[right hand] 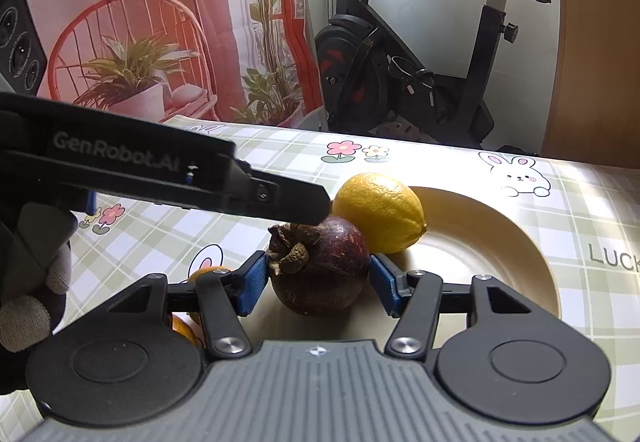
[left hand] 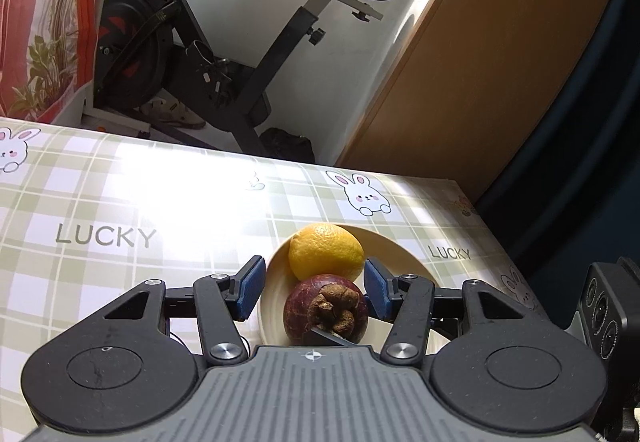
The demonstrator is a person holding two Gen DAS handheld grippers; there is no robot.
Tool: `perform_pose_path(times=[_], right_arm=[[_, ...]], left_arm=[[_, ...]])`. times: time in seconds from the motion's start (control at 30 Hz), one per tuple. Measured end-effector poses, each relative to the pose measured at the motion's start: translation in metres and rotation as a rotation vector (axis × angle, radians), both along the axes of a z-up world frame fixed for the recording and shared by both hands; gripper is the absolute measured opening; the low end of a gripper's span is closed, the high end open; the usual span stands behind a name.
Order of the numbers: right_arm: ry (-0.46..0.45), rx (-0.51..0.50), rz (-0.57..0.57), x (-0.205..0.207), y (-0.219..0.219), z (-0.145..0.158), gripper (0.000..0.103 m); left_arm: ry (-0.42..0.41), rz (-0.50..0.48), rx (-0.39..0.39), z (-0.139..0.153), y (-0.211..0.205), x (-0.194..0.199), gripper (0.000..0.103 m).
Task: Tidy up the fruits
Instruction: 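Carry the mangosteen onto the plate beside the lemon and open the left gripper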
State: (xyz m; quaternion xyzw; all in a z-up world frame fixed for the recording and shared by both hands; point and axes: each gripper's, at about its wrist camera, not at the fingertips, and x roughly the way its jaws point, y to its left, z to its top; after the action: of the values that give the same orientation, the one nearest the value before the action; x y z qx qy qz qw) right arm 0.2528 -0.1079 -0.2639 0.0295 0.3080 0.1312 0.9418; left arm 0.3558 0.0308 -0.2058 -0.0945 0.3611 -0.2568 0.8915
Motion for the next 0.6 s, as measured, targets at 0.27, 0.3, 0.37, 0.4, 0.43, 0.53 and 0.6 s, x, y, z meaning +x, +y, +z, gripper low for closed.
perform_pose_path(times=[0.27, 0.3, 0.37, 0.4, 0.43, 0.53, 0.6], right_arm=[[-0.007, -0.02, -0.08, -0.011, -0.005, 0.015, 0.059], [-0.009, -0.021, -0.092, -0.015, -0.007, 0.018, 0.059], [-0.014, -0.024, -0.108, -0.023, -0.011, 0.023, 0.059], [-0.02, -0.025, -0.115, -0.029, -0.012, 0.026, 0.059], [-0.026, -0.028, -0.12, -0.034, -0.013, 0.029, 0.059], [-0.045, -0.032, -0.133, -0.052, -0.014, 0.036, 0.059], [-0.054, -0.025, -0.145, -0.064, -0.015, 0.039, 0.059]], left_arm=[[-0.105, 0.032, 0.057, 0.033, 0.008, -0.028, 0.056], [-0.116, 0.036, 0.065, 0.038, 0.01, -0.032, 0.056], [-0.14, 0.044, 0.078, 0.045, 0.011, -0.042, 0.056], [-0.154, 0.049, 0.087, 0.049, 0.012, -0.047, 0.056], [-0.168, 0.053, 0.097, 0.052, 0.013, -0.052, 0.056], [-0.203, 0.062, 0.124, 0.059, 0.013, -0.067, 0.057], [-0.216, 0.065, 0.136, 0.061, 0.015, -0.077, 0.056]])
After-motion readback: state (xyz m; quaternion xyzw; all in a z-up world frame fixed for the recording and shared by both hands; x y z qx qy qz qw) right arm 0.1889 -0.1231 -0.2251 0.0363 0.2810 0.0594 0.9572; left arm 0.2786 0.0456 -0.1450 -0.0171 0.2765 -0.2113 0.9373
